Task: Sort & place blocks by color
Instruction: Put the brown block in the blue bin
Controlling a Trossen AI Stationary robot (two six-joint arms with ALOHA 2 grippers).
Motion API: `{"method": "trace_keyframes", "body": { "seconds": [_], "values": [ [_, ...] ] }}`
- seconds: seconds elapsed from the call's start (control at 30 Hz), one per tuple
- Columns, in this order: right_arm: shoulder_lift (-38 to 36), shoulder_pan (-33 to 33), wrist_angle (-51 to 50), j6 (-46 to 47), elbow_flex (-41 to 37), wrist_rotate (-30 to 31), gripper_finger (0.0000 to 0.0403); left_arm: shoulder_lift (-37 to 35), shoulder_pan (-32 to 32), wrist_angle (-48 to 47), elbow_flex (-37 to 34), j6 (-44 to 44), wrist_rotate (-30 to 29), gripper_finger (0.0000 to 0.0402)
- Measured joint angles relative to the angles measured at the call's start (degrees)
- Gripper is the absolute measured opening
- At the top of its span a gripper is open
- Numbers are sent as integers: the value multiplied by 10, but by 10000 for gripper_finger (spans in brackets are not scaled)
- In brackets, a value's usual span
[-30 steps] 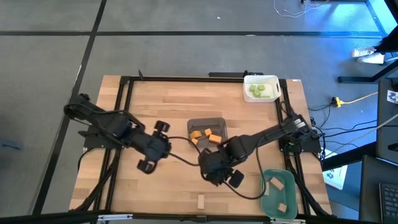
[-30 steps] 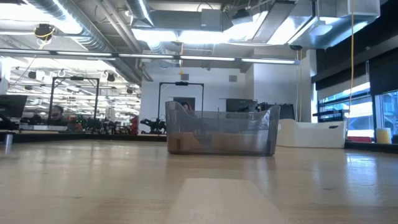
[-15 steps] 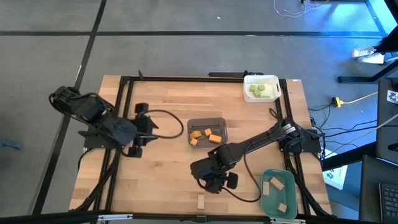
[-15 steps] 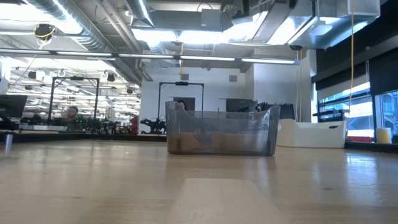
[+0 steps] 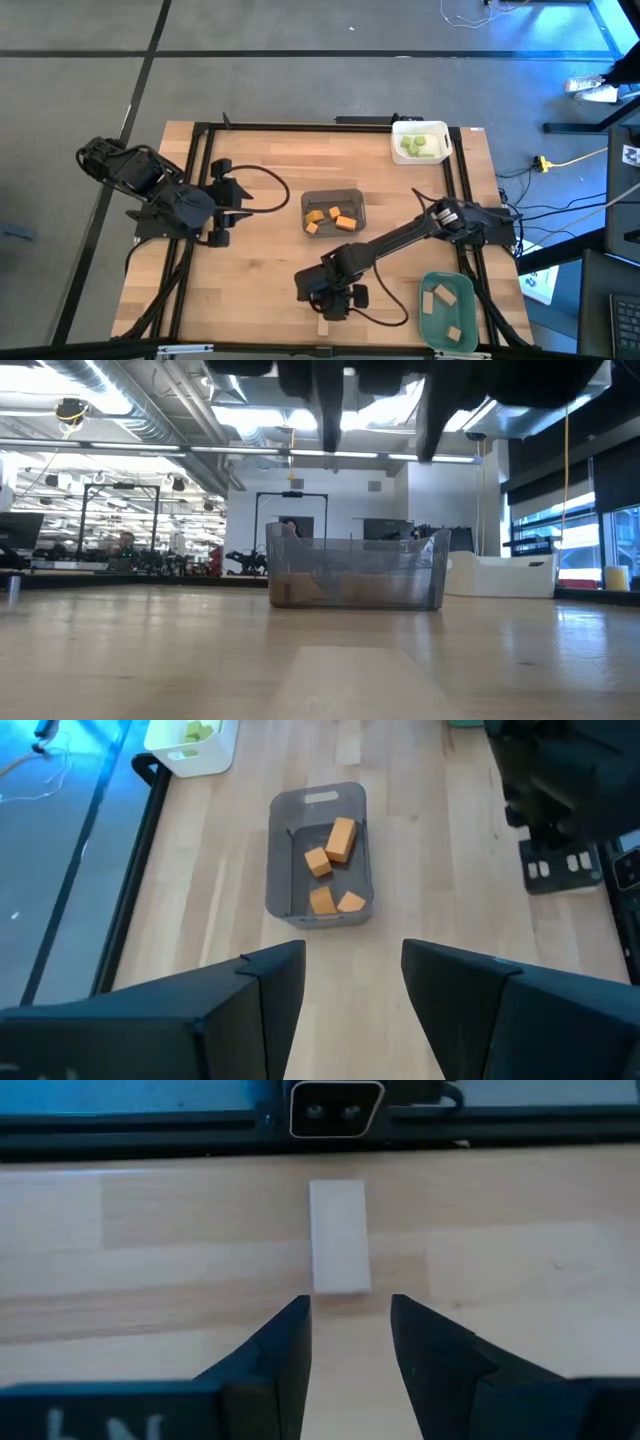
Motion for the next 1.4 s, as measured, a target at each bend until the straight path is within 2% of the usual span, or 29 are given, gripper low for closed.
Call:
{"method": "trace_keyframes", "body": {
  "seconds": [0.27, 0.57, 1.23, 1.4],
  "values": [
    [42, 13, 41, -5, 0, 3, 139, 0, 0, 0, 0, -23, -7, 160],
    [49, 38, 85, -2, -1, 121, 139, 0, 0, 0, 0, -38, -8, 160],
    [49, 37, 116, 30, -1, 151, 138, 0, 0, 2, 0, -48, -8, 160],
    [49, 37, 114, 43, -1, 153, 110, 0, 0, 2, 0, -50, -8, 160]
  ]
}}
